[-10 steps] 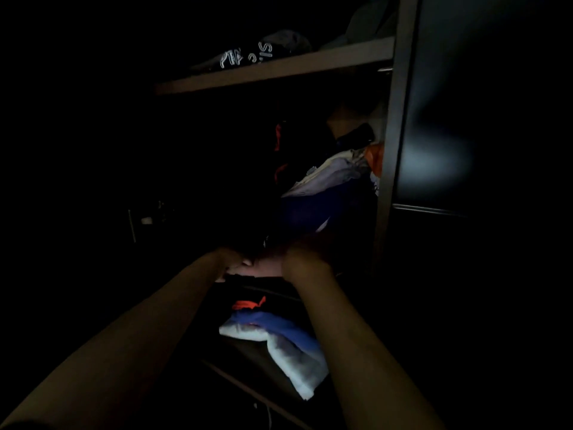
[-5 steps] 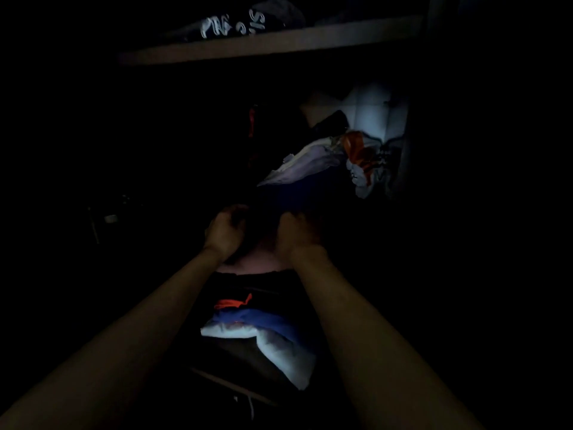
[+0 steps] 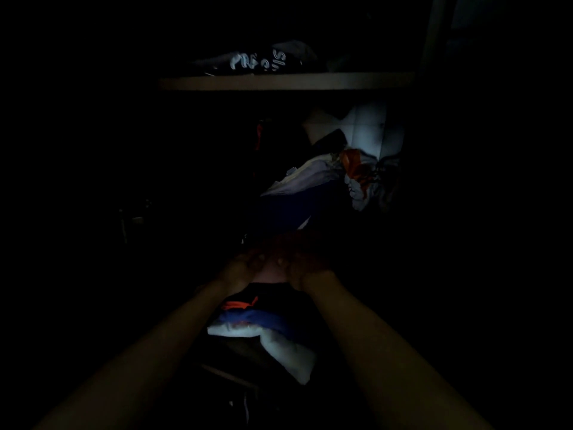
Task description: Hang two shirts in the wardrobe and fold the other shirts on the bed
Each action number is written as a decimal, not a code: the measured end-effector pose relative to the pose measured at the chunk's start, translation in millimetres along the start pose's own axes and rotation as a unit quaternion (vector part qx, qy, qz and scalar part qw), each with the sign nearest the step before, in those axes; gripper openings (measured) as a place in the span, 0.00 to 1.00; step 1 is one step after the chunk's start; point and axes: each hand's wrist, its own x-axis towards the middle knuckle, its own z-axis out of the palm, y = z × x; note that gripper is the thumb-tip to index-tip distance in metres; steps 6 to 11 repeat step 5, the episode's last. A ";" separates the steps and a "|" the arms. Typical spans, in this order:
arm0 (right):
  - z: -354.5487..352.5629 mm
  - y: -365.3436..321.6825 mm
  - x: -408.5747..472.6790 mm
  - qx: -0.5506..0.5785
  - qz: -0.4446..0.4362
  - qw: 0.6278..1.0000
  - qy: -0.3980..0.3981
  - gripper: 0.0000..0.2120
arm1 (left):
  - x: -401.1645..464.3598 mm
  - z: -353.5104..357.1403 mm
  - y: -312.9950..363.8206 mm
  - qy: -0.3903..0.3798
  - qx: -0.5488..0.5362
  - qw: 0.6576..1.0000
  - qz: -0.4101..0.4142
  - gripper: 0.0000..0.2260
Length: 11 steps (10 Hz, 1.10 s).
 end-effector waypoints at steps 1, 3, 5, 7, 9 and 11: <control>6.1 3.2 -24.0 -0.130 -0.012 0.991 0.030 0.27 | -29.2 -16.7 -2.9 -0.017 -0.022 0.998 0.057 0.19; -8.0 -33.8 -109.2 -0.093 -0.110 0.985 0.100 0.22 | -99.7 -50.4 30.8 0.043 -0.153 0.985 0.073 0.18; -48.3 -34.0 -205.5 0.043 -0.101 0.973 0.204 0.22 | -164.5 -63.7 78.3 0.064 -0.241 0.956 0.152 0.18; -48.3 -34.0 -205.5 0.043 -0.101 0.973 0.204 0.22 | -164.5 -63.7 78.3 0.064 -0.241 0.956 0.152 0.18; -48.3 -34.0 -205.5 0.043 -0.101 0.973 0.204 0.22 | -164.5 -63.7 78.3 0.064 -0.241 0.956 0.152 0.18; -48.3 -34.0 -205.5 0.043 -0.101 0.973 0.204 0.22 | -164.5 -63.7 78.3 0.064 -0.241 0.956 0.152 0.18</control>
